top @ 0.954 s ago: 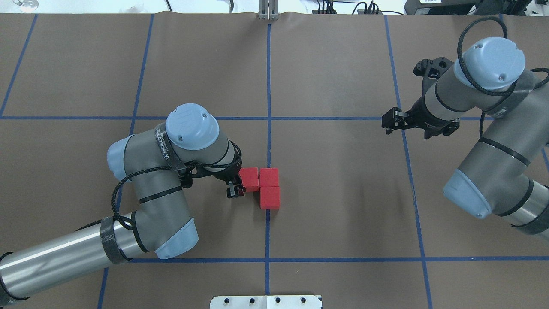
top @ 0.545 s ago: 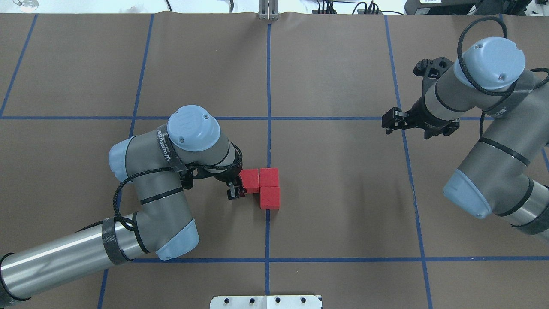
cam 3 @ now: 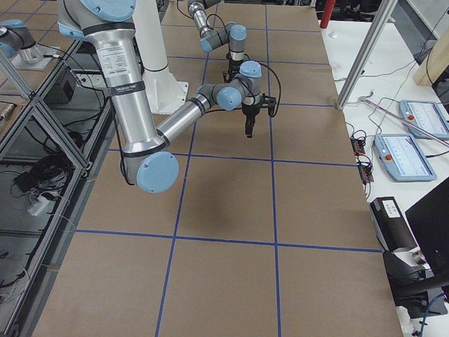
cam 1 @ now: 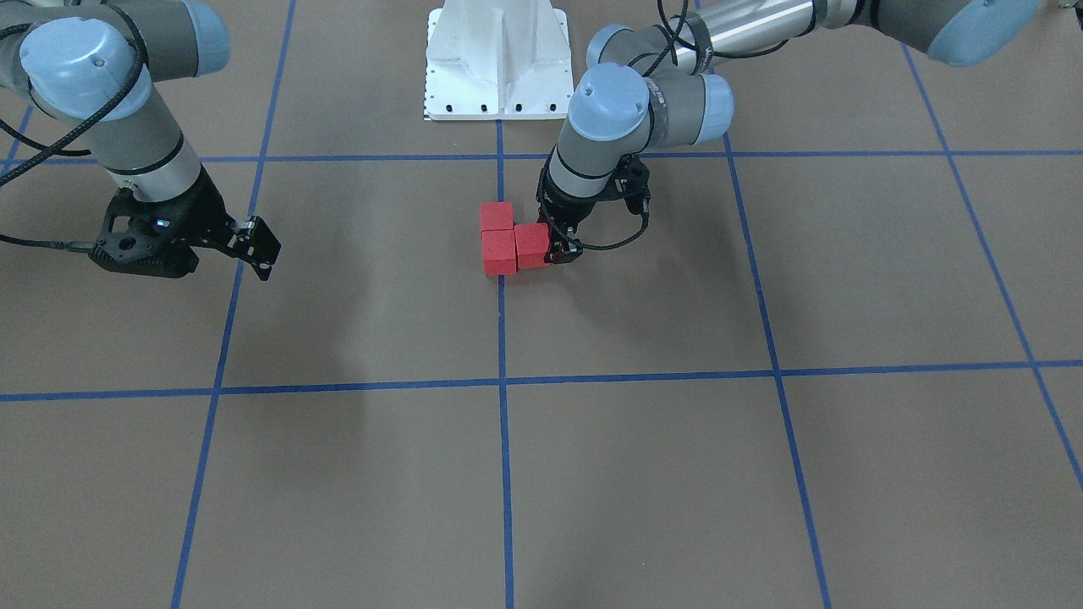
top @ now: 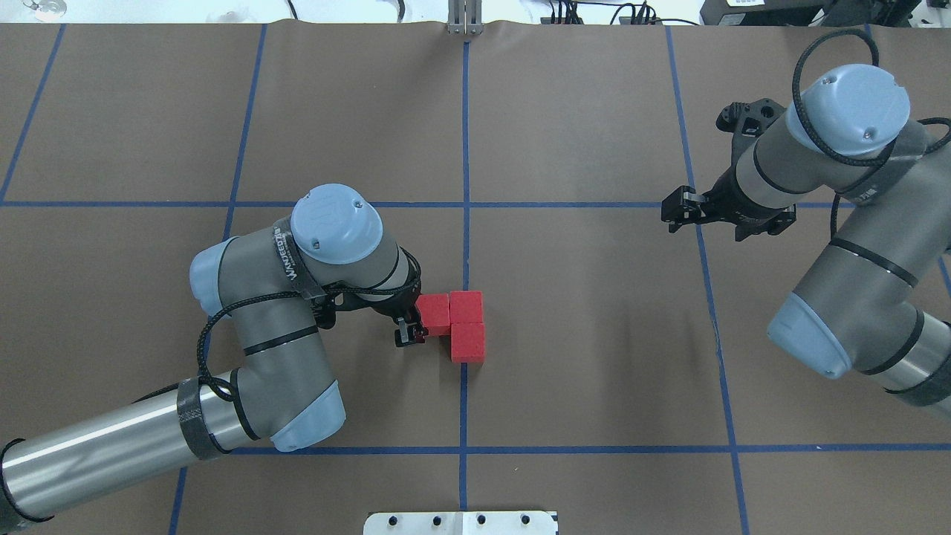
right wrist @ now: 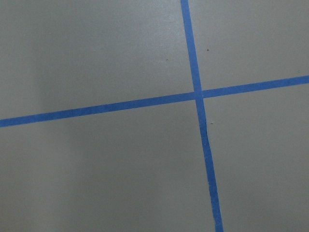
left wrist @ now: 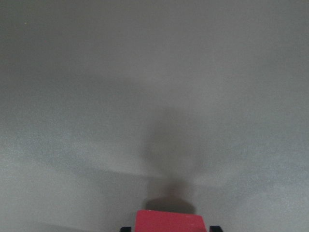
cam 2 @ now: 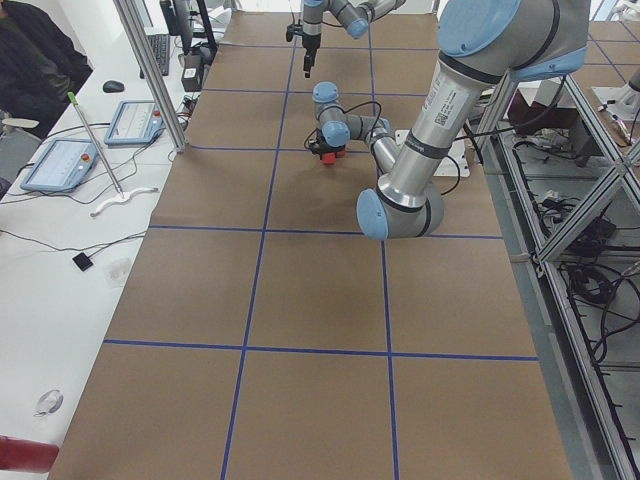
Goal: Form red blocks into L shape at center
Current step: 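Push the held cube with the left gripper snug against the center cube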
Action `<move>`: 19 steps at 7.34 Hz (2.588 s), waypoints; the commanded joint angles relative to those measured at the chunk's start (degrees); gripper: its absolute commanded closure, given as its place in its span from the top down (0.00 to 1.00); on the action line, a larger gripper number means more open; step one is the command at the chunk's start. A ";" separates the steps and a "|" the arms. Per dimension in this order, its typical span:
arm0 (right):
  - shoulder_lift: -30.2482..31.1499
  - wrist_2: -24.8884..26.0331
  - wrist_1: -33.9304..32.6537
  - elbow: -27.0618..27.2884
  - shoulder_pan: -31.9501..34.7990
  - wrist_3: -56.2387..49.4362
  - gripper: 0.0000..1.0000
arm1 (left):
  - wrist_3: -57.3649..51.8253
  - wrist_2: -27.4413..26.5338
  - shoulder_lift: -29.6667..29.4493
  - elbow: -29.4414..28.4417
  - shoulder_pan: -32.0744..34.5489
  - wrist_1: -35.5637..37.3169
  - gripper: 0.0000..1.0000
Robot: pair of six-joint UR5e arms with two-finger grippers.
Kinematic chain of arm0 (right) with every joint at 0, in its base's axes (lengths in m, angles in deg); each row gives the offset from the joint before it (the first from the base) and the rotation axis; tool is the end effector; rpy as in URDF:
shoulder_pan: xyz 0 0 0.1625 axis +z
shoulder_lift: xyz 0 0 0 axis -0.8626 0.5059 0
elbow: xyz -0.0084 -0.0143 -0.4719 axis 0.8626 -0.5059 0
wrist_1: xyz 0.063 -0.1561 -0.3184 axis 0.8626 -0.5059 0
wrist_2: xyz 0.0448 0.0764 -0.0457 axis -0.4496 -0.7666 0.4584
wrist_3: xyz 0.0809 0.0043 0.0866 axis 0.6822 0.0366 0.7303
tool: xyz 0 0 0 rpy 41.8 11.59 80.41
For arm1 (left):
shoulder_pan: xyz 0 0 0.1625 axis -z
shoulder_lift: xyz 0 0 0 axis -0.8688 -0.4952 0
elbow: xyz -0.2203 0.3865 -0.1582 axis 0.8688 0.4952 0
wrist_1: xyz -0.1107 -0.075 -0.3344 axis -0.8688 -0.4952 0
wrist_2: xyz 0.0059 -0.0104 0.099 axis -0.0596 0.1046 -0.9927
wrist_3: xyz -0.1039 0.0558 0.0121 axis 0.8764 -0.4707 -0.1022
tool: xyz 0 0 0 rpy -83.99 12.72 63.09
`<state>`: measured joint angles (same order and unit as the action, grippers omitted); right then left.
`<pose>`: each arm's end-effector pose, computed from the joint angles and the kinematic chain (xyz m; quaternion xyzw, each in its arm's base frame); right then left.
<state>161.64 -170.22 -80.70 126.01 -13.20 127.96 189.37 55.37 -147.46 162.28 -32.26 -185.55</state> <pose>-0.3161 -0.4528 0.4441 0.0175 -0.3671 0.0899 0.9257 0.5779 -0.4056 0.3172 -0.3606 0.2982 -0.6737 0.5719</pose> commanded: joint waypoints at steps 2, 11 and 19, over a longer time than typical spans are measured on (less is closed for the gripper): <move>0.00 0.00 0.00 0.00 0.00 0.00 0.99 | -0.30 0.07 -0.09 0.00 -0.02 -0.01 0.00; 0.00 0.00 0.00 0.00 0.00 0.00 0.99 | -0.39 -0.02 -0.35 -0.53 -0.02 0.08 0.00; 0.00 0.00 0.00 0.00 0.00 0.00 0.99 | -0.39 -0.02 -0.35 -0.70 -0.02 -0.27 0.46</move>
<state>161.64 -170.21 -80.70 126.01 -13.20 127.97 188.95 55.36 -147.81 161.59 -32.19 -185.57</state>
